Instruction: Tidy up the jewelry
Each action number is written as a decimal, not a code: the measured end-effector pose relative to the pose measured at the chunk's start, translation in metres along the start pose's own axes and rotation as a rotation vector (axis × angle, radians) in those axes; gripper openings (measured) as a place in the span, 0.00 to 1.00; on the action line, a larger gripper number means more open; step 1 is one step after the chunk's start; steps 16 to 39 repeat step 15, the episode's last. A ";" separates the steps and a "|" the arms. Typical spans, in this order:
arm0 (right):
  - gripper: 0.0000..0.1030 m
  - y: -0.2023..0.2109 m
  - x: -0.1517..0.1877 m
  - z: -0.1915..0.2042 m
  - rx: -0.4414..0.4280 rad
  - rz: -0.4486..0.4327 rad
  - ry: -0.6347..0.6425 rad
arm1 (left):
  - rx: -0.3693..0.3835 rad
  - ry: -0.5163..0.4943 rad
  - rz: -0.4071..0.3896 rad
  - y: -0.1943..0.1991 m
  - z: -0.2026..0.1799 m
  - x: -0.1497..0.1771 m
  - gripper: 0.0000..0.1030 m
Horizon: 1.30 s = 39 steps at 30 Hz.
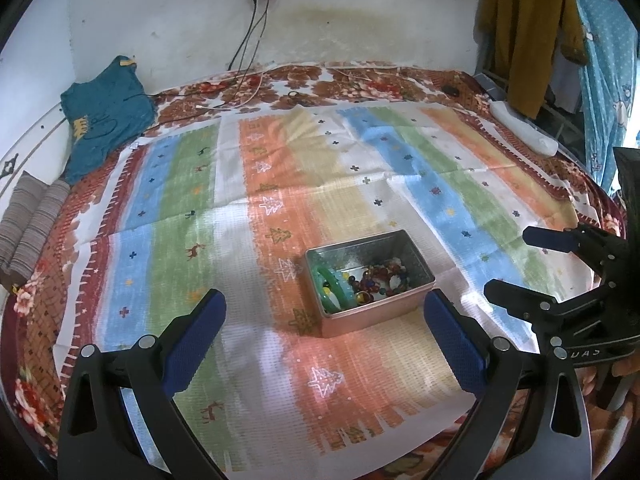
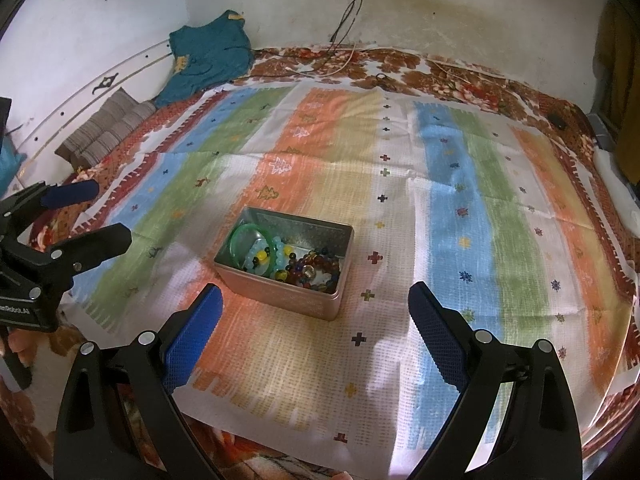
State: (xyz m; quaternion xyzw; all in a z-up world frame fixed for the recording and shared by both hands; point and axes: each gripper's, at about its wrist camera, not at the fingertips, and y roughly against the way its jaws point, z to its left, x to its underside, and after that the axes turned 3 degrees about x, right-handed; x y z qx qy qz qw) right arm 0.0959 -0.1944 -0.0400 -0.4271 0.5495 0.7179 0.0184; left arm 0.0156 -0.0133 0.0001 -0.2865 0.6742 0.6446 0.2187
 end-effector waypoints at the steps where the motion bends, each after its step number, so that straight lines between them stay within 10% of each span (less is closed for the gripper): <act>1: 0.92 0.000 0.000 0.000 0.000 0.000 0.002 | 0.009 0.002 -0.002 0.000 -0.001 0.000 0.94; 39: 0.94 0.000 0.002 0.000 -0.006 0.002 0.002 | 0.013 0.003 0.002 0.001 -0.003 -0.001 0.94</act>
